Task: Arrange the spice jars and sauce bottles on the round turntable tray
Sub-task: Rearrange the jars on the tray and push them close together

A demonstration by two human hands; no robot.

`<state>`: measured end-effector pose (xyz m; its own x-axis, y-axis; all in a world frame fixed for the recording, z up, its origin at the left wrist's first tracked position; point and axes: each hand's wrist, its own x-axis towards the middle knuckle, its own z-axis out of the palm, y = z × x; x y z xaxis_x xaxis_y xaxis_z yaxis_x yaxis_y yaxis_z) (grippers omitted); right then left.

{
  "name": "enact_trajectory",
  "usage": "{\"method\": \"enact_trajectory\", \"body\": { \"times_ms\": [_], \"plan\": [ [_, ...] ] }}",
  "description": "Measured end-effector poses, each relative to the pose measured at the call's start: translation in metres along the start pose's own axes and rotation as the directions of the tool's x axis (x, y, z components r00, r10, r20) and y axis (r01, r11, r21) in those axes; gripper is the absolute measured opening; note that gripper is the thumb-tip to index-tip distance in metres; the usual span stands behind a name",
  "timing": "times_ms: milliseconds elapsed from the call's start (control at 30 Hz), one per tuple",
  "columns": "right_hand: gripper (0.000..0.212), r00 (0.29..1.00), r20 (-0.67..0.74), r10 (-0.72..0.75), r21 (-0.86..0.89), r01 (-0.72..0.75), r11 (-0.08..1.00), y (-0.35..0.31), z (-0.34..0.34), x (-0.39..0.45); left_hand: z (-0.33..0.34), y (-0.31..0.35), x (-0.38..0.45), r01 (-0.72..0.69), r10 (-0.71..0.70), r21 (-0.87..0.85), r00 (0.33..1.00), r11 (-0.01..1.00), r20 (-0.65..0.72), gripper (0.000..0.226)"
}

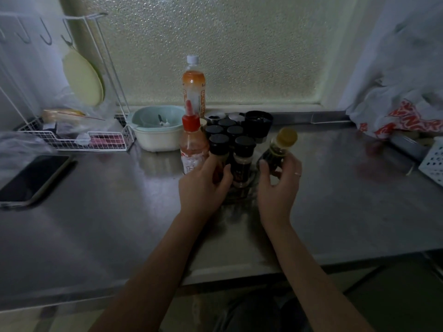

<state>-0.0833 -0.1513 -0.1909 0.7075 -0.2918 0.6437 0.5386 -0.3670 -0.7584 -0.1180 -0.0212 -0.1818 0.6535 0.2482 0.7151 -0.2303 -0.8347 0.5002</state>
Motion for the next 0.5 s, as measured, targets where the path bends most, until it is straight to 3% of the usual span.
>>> {"method": "enact_trajectory", "body": {
  "times_ms": [267,500],
  "plan": [
    [0.043,0.976,0.177,0.128,-0.070,-0.117,0.991,0.0094,0.0099,0.0039,0.0024,-0.0021,0.0002,0.046,-0.046,0.022,0.999,0.999,0.017,0.031],
    [0.032,0.977,0.205,0.065,-0.122,-0.040,0.992,0.0066,0.0063,0.0028,0.0000,-0.0032,0.0011,0.089,-0.088,0.039,0.996,0.995,-0.021,0.031]
  ]
}}
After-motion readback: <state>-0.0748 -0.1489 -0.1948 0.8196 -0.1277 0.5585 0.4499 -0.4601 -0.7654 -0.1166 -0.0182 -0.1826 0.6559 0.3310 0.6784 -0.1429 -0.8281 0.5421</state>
